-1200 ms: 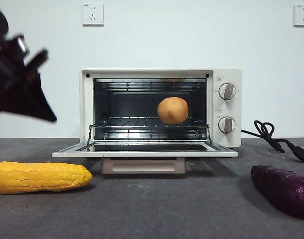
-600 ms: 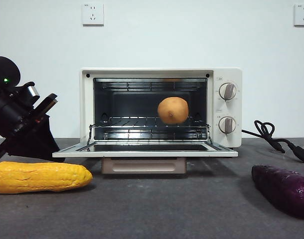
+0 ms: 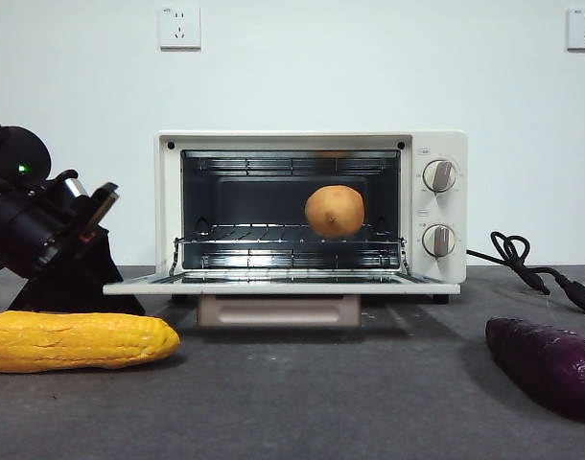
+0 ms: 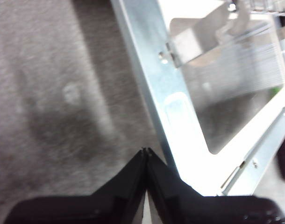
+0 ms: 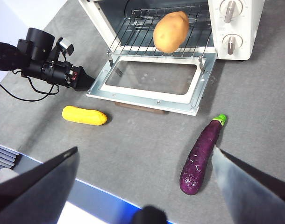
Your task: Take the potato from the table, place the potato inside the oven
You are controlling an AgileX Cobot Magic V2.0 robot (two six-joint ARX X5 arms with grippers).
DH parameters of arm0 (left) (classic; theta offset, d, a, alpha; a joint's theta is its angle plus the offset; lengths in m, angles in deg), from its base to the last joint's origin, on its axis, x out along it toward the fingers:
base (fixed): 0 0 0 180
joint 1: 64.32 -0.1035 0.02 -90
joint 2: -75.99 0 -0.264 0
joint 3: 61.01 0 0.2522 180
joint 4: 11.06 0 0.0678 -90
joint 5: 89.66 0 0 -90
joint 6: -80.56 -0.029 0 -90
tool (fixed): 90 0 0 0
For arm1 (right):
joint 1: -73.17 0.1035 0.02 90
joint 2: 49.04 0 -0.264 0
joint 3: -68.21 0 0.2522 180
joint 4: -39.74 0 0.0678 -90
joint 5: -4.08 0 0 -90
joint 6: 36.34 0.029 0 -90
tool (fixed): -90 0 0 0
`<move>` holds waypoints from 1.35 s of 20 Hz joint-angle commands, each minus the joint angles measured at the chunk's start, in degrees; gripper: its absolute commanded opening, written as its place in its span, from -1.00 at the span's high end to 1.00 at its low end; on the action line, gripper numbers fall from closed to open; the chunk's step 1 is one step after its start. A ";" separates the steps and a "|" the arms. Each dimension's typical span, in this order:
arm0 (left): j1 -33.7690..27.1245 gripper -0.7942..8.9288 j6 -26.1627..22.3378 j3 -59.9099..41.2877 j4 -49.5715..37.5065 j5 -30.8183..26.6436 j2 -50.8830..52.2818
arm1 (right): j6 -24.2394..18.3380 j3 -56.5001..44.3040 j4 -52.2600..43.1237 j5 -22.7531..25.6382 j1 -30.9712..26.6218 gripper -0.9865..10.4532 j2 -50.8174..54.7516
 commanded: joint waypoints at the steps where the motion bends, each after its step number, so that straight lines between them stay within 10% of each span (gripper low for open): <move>1: -0.35 0.85 3.41 -0.26 -4.28 7.19 -0.37 | 0.39 -0.09 -0.37 0.22 0.13 0.00 0.09; 6: -2.23 0.85 13.99 -0.15 -16.66 13.44 0.09 | 0.39 -0.09 -0.35 0.22 0.13 0.00 0.09; 13: -2.12 0.85 28.04 0.26 -38.16 7.34 0.24 | 0.39 -0.09 -0.35 0.20 0.13 0.00 0.09; 27: -1.22 0.85 23.89 0.28 -32.59 6.43 5.95 | 0.33 -0.09 -0.35 0.13 0.13 0.00 0.09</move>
